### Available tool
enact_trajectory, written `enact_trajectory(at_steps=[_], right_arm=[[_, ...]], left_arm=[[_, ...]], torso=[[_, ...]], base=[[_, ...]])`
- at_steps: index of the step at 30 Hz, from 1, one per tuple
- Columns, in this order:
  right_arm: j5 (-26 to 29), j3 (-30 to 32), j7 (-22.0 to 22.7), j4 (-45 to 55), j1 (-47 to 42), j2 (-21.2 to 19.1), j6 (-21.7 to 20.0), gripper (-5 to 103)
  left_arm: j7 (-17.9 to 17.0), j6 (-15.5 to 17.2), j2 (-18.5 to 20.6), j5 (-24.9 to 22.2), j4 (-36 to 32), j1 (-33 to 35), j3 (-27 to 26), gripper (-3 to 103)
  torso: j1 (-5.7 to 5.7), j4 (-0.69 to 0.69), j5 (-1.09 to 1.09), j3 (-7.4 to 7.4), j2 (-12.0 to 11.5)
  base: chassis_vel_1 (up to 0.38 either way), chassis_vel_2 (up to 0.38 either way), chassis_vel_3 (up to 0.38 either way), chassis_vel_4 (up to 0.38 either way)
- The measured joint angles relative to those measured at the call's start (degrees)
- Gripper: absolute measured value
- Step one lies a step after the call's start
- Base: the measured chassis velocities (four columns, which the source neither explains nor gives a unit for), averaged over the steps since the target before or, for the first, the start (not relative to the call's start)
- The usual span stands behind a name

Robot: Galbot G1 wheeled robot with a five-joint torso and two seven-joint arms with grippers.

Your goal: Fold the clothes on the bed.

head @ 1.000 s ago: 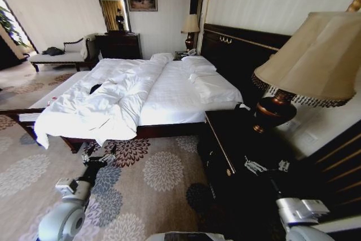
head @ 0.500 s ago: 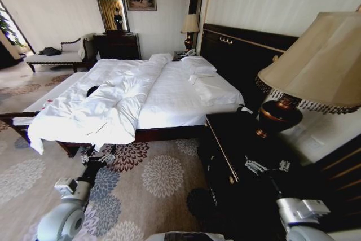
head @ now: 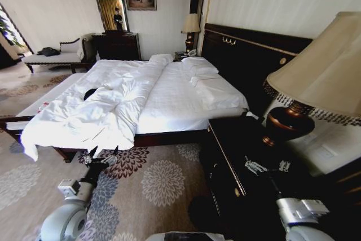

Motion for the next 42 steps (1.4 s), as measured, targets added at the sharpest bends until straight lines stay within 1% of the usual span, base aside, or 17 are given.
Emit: enact_trajectory(at_steps=[8, 19, 29, 33, 42], right_arm=[[-0.5, -0.1, -0.1, 0.2, -0.3, 0.2, 0.0, 100], [-2.0, -0.8, -0.4, 0.0, -0.4, 0.6, 0.0, 100], [-2.3, -1.1, 0.0, -0.1, -0.5, 0.8, 0.6, 100], [-2.8, -1.6, 0.2, -0.5, -0.4, 1.1, 0.8, 100], [-3.3, -2.4, 0.9, -1.2, -0.1, 1.3, 0.8, 100]], left_arm=[[0.0, 0.0, -0.2, 0.7, -0.8, 0.3, 0.8, 100], [0.0, 0.0, -0.3, 1.2, -1.5, 1.6, 0.6, 100], [0.0, 0.0, -0.7, 1.2, -1.4, 1.5, 0.4, 100], [0.8, -0.5, -0.9, 1.2, -1.2, 2.3, 0.1, 100], [0.9, -0.7, -1.0, 1.2, -1.2, 2.7, -0.5, 100]], torso=[[-0.01, 0.00, 0.00, 0.00, 0.0], [0.00, -0.01, 0.00, 0.00, 0.0], [-0.01, 0.00, 0.00, 0.00, 0.0], [-0.01, 0.00, 0.00, 0.00, 0.0], [-0.01, 0.00, 0.00, 0.00, 0.0]], base=[[-0.106, 0.104, 0.100, -0.099], [-0.113, 0.123, 0.117, -0.117], [-0.115, 0.119, 0.125, -0.116], [-0.094, 0.118, 0.118, -0.111], [-0.116, 0.122, 0.117, -0.109]])
